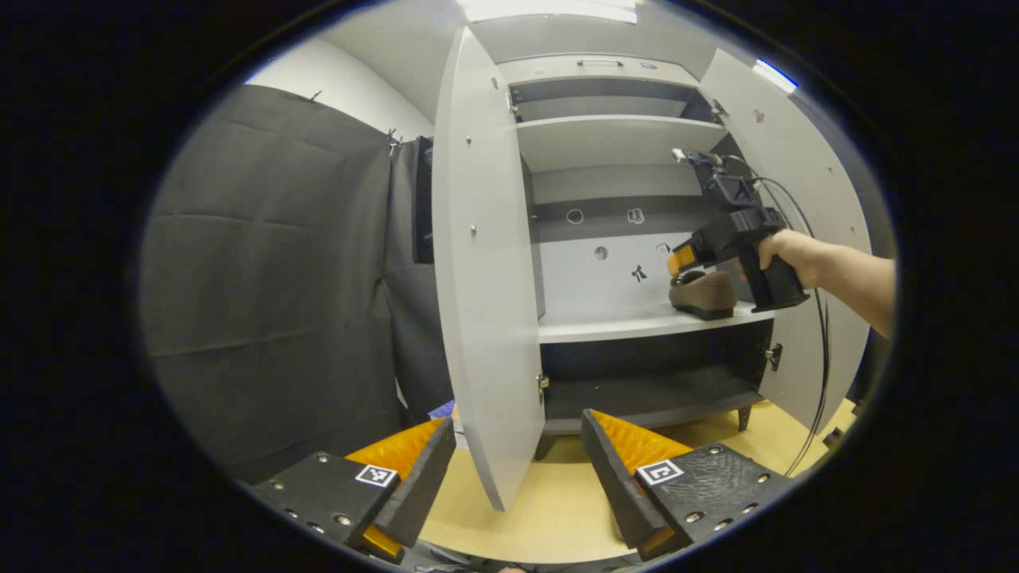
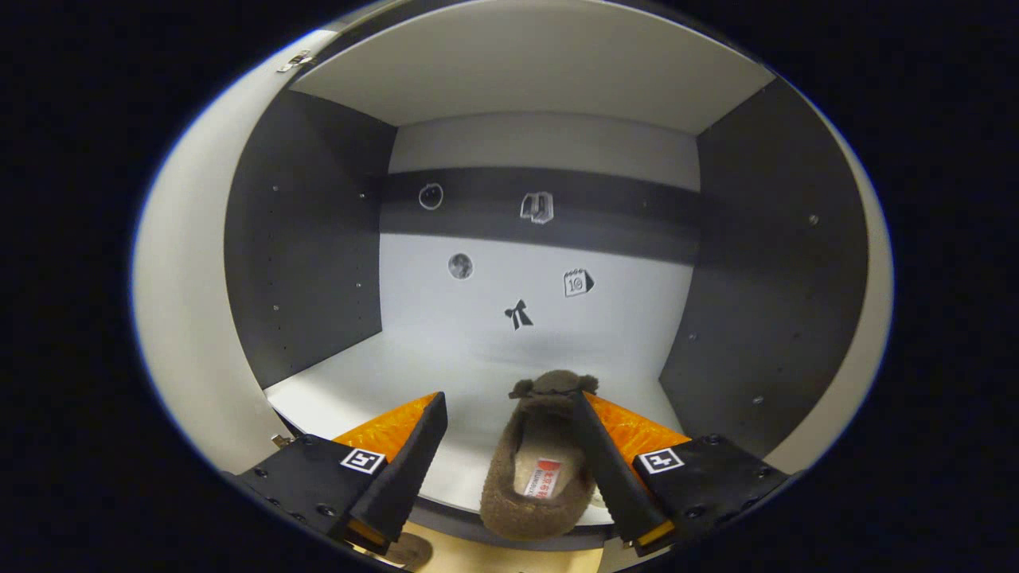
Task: Grab one shoe with the right hand and put it into the shoe cabinet, grab the other shoe with the left hand and put it into the shoe cabinet; then close the right door with the right hand and the left door with the left hand.
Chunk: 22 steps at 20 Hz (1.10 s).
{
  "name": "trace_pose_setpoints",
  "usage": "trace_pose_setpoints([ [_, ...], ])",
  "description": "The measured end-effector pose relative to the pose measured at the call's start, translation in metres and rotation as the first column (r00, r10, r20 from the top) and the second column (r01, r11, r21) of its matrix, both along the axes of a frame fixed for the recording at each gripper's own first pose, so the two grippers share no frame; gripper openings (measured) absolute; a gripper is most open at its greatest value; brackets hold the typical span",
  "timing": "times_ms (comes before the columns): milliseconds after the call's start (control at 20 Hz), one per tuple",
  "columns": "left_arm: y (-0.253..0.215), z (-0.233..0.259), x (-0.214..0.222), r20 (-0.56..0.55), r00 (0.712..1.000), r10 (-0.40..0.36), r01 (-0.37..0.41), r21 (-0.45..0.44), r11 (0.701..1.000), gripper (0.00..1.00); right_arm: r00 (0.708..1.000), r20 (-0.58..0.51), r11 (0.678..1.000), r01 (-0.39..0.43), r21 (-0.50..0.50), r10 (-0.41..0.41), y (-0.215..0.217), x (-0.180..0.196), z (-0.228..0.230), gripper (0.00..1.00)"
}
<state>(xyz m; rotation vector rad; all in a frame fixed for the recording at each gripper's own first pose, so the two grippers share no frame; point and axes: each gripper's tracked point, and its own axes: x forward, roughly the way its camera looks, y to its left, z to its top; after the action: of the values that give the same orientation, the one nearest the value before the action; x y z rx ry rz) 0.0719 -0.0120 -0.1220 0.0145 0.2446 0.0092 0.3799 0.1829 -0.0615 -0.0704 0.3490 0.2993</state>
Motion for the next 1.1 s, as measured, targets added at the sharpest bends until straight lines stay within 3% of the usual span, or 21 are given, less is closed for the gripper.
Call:
trace_pose_setpoints([
  [50, -0.003, -0.003, 0.000, -0.005, 1.000, -0.013, 0.013, -0.002, 1.000, 1.00, 0.999, 0.043, 1.000, 0.005, -0.001, -0.005, -0.003, -0.009, 0.011, 0.99],
  [450, -0.064, -0.060, 0.011, -0.118, 0.969, -0.217, 0.212, -0.050, 0.976, 1.00, 0.961, 0.277, 0.999, -0.009, 0.049, -0.004, -0.024, -0.107, 0.073, 0.99],
  [550, -0.076, -0.078, 0.013, -0.148, 0.958, -0.247, 0.239, -0.070, 0.969, 1.00, 0.958, 0.287, 0.997, -0.010, 0.076, -0.012, -0.032, -0.131, 0.077, 0.97],
  [600, -0.081, -0.086, 0.015, -0.163, 0.952, -0.261, 0.251, -0.078, 0.965, 0.93, 0.958, 0.286, 0.995, -0.007, 0.095, -0.021, -0.037, -0.142, 0.077, 0.97],
  [800, -0.096, -0.126, 0.026, -0.235, 0.925, -0.297, 0.277, -0.113, 0.954, 0.93, 0.954, 0.294, 0.995, 0.036, 0.090, -0.061, -0.063, -0.183, 0.067, 0.98],
  [1100, -0.118, -0.188, 0.014, -0.374, 0.853, -0.364, 0.314, -0.189, 0.930, 0.94, 0.959, 0.254, 0.992, 0.112, 0.064, -0.124, -0.101, -0.236, 0.044, 0.98],
])
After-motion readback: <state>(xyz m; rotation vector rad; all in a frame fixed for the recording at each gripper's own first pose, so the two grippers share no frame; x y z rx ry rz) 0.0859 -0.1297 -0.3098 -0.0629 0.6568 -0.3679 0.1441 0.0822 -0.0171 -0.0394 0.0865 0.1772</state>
